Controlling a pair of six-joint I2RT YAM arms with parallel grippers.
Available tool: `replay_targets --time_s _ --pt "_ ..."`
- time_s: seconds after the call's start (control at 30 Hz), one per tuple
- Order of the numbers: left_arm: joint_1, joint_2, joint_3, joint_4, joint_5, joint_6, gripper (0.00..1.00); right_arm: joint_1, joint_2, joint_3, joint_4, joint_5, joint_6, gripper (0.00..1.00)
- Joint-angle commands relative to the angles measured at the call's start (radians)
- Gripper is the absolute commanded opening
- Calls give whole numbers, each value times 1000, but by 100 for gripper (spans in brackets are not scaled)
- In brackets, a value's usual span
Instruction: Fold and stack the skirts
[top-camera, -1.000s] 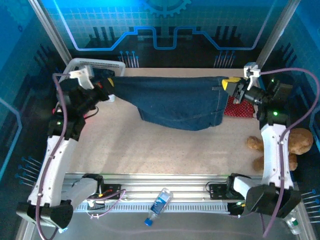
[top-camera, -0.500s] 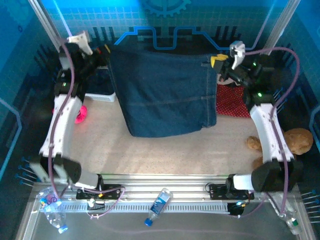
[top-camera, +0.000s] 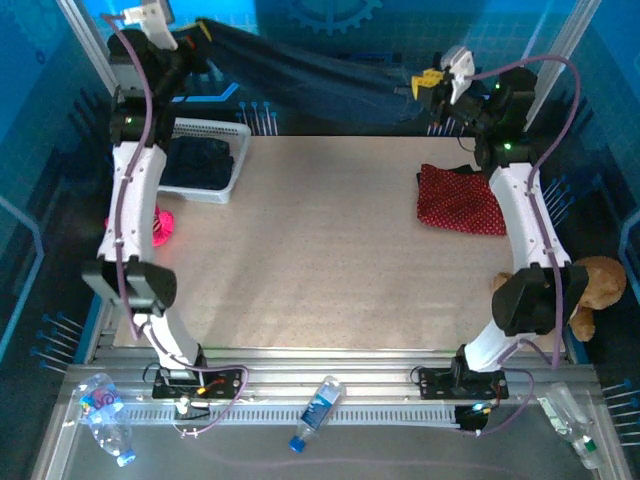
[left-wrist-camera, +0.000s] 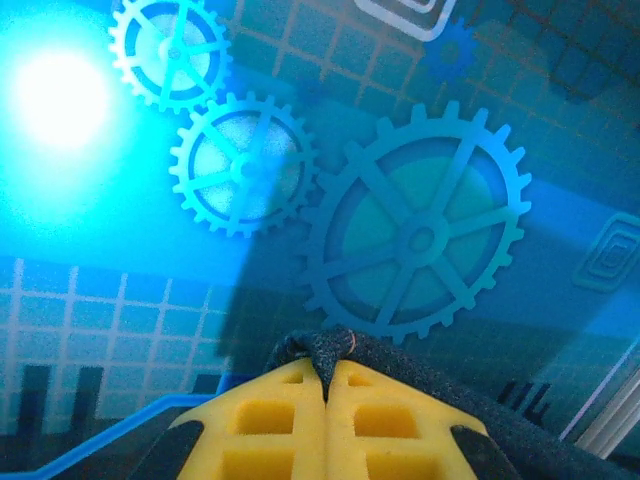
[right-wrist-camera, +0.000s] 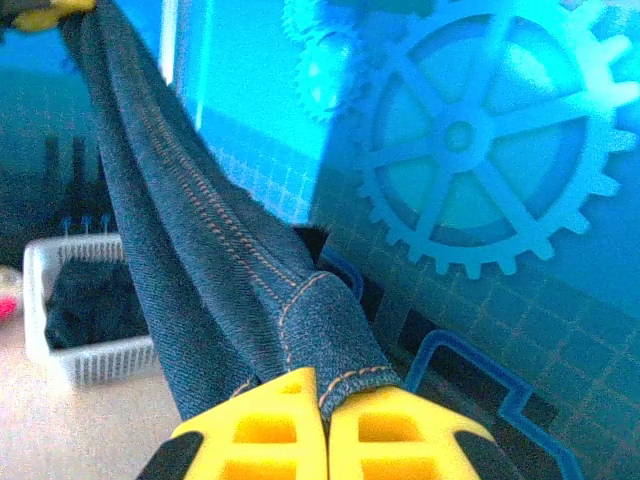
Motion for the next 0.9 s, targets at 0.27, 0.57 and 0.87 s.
replay_targets --time_s 0.27,0.57,0.87 --pt "11 -723 -1404 342 -272 -327 73 107 -348 -634 -488 -99 -470 81" --pt "-1 -931 -1435 69 -341 -444 99 98 -364 -750 8 183 113 100" --pt "-218 -330 -1132 64 -201 -534 99 99 96 -569 18 286 824 100"
